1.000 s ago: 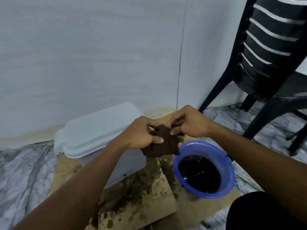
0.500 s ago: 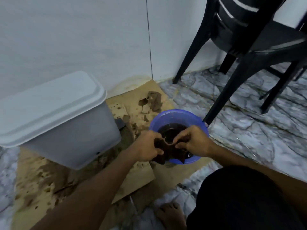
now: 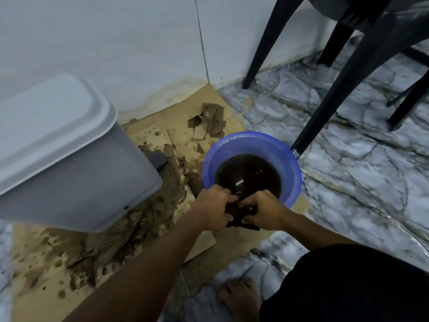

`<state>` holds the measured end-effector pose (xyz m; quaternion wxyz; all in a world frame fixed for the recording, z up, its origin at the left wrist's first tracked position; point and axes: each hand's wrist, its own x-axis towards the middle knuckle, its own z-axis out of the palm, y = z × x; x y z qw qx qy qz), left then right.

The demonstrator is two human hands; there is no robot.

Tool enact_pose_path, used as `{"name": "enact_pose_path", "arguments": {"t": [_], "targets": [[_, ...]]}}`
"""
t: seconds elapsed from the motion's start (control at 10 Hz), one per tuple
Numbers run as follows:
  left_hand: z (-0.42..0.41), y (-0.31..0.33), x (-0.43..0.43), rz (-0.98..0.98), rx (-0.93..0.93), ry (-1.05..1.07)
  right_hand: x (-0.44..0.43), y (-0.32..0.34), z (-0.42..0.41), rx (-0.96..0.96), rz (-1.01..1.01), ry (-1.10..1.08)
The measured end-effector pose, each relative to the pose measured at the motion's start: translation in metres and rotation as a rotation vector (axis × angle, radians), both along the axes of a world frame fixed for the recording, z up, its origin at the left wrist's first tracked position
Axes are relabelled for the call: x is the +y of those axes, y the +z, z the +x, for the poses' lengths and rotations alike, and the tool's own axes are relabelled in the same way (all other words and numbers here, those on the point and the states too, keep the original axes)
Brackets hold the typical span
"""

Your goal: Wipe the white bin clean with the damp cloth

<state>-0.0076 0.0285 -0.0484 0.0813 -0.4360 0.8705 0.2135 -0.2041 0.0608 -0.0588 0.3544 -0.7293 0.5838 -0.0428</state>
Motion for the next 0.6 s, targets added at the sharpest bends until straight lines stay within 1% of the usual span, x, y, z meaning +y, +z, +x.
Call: {"name": "enact_pose_path", "arguments": {"t": [0.1,0.2,0.3,0.4,0.5,0.6], "targets": [[-0.001,-0.005,0.003,-0.054,-0.058,-0.078,0.008,-0.017,0.002,0.005,-0.072,0.036],[0.000,-0.008,0.008,-0.107,-0.015,-0.053,0.023,-0.025,0.006,0.004,-0.295,0.087],[0.000,-0.007,0.009,-0.123,-0.033,-0.056,0.029,-0.028,0.004,-0.010,-0.381,0.073],[0.000,-0.010,0.016,-0.134,-0.017,-0.064,0.030,-0.025,0.005,0.001,-0.373,0.088],[0.007,-0.002,0.007,-0.148,0.015,-0.057,0.021,-0.013,0.009,0.027,-0.430,0.097],[0.029,0.000,0.021,-0.158,0.146,-0.011,0.036,-0.011,0.010,-0.123,-0.492,0.037]]}}
